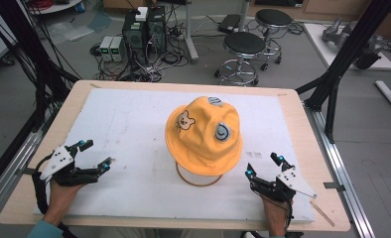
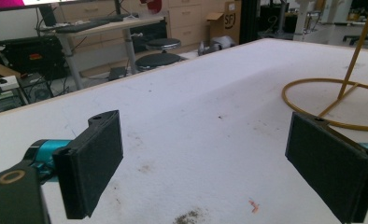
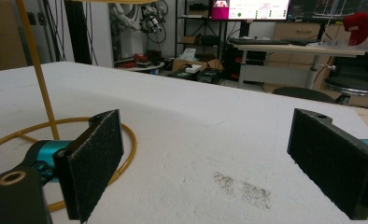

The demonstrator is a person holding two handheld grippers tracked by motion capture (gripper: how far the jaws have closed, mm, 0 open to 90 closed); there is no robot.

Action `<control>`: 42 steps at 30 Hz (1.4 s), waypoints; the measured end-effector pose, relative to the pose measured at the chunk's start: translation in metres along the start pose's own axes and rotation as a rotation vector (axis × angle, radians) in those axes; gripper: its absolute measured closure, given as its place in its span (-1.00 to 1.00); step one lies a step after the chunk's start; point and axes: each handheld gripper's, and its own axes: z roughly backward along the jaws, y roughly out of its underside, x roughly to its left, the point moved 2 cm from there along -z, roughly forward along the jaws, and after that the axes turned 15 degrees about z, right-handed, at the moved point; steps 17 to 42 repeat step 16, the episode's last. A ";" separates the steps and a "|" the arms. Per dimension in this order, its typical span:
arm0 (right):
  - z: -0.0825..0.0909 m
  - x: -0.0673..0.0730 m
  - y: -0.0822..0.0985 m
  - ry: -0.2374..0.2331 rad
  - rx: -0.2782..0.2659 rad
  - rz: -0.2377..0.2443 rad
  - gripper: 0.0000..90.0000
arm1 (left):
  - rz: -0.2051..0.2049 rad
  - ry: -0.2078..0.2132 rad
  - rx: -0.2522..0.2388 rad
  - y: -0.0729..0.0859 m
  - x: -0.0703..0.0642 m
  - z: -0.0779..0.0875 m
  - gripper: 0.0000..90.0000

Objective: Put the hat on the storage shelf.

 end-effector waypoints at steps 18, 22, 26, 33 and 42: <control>0.000 0.000 0.000 0.004 -0.001 -0.005 -0.79 | 0.023 0.004 -0.032 0.011 0.004 0.001 -0.74; 0.000 0.000 0.000 0.004 -0.001 -0.005 -0.79 | 0.023 0.004 -0.032 0.011 0.004 0.001 -0.74; 0.000 0.000 0.000 0.004 -0.001 -0.005 -0.79 | 0.023 0.004 -0.032 0.011 0.004 0.001 -0.74; 0.000 0.000 0.000 0.004 -0.001 -0.005 -0.79 | 0.023 0.004 -0.032 0.011 0.004 0.001 -0.74; 0.000 0.000 0.000 0.004 -0.001 -0.005 -0.79 | 0.023 0.004 -0.032 0.011 0.004 0.001 -0.74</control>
